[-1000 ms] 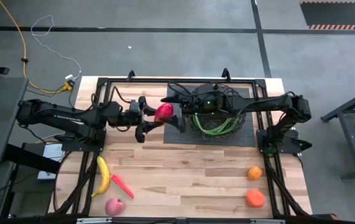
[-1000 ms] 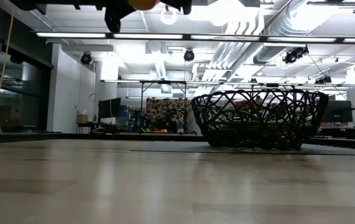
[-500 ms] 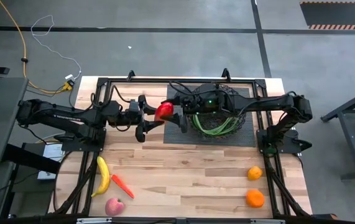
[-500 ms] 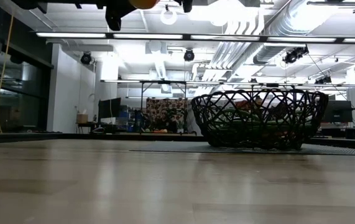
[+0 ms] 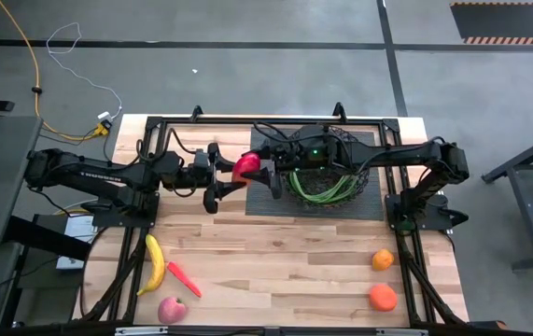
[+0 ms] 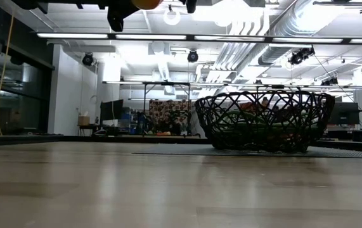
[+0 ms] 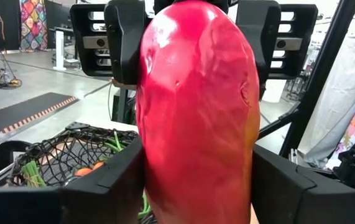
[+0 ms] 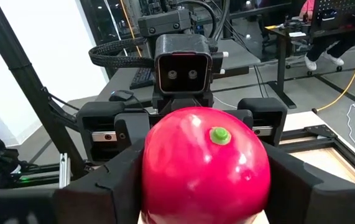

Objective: Build produce basket
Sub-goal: Put the mango into the wire basket

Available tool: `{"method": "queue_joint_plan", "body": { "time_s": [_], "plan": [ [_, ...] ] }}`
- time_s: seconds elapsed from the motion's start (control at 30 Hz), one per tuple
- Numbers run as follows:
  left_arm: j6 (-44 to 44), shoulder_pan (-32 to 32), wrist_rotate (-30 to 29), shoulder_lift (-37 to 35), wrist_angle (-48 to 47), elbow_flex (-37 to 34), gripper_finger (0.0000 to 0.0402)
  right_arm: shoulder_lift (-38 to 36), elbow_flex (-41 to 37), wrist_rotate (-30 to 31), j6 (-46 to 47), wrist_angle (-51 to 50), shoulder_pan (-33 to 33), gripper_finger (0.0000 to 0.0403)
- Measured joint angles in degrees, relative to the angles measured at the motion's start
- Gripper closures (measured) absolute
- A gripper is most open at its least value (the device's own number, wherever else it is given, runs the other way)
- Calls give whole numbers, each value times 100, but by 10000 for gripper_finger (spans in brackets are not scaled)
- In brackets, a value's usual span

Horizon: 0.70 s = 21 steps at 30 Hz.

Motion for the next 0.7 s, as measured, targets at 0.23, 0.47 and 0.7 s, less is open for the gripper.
{"method": "queue_joint_plan", "body": {
  "time_s": [0.23,0.47,0.7],
  "plan": [
    [-90,0,0,0,-27,0,126,0,1,-23,1,-9,2,170],
    [-375,4,2,-107,-847,233,93,-43,0,-22,-20,-81,4,169],
    [49,7,26,-277,-2566,1033,83,-311,0,50,-294,-725,-29,168]
  ]
}}
